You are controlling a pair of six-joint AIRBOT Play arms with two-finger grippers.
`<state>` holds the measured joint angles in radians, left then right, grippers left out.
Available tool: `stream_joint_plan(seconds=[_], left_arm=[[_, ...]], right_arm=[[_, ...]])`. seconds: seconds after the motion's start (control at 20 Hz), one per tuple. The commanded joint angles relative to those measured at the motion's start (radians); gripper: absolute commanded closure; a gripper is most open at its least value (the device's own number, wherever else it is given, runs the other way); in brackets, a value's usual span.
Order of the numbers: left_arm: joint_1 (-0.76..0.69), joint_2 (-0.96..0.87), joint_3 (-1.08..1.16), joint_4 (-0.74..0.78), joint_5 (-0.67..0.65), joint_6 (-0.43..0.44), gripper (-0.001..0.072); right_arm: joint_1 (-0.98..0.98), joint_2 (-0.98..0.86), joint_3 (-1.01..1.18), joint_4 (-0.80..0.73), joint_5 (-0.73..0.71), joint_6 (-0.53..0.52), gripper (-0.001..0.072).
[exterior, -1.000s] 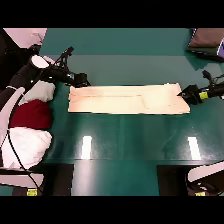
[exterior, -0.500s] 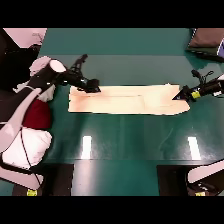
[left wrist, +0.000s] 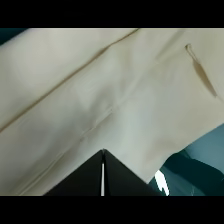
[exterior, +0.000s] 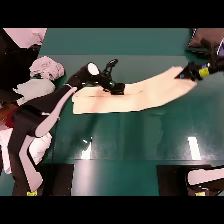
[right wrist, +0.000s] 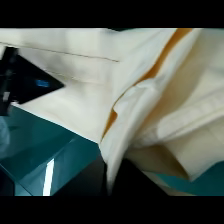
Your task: Fold the shirts.
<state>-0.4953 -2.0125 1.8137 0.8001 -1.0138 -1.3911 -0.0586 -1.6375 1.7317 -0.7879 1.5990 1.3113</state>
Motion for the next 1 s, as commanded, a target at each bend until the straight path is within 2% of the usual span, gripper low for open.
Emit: stream_joint_plan(seconds=[0.0,0.3,0.5,0.7,0.95], left_arm=[[-0.034,-0.076,0.095,0.000,0.006,-0.027,0.0689],[-0.034,-0.092,0.096,0.016,0.019,-0.035,0.0689],[-0.011,-0.079,0.106,0.024,-0.031,-0.034,0.0689],[0.060,0.008,0.114,0.154,-0.090,-0.035,0.0690],[0.227,0.164,0.114,0.250,-0.211,-0.020,0.0689]], right_arm=[[0.127,0.012,0.149,0.060,0.013,0.054,0.0702],[0.307,0.012,0.279,0.051,-0.027,0.054,0.0702],[0.359,0.011,0.280,0.051,-0.063,0.029,0.0702],[0.386,0.010,0.280,0.053,-0.087,0.014,0.0702],[0.454,-0.048,0.280,0.061,-0.113,-0.016,0.0702]])
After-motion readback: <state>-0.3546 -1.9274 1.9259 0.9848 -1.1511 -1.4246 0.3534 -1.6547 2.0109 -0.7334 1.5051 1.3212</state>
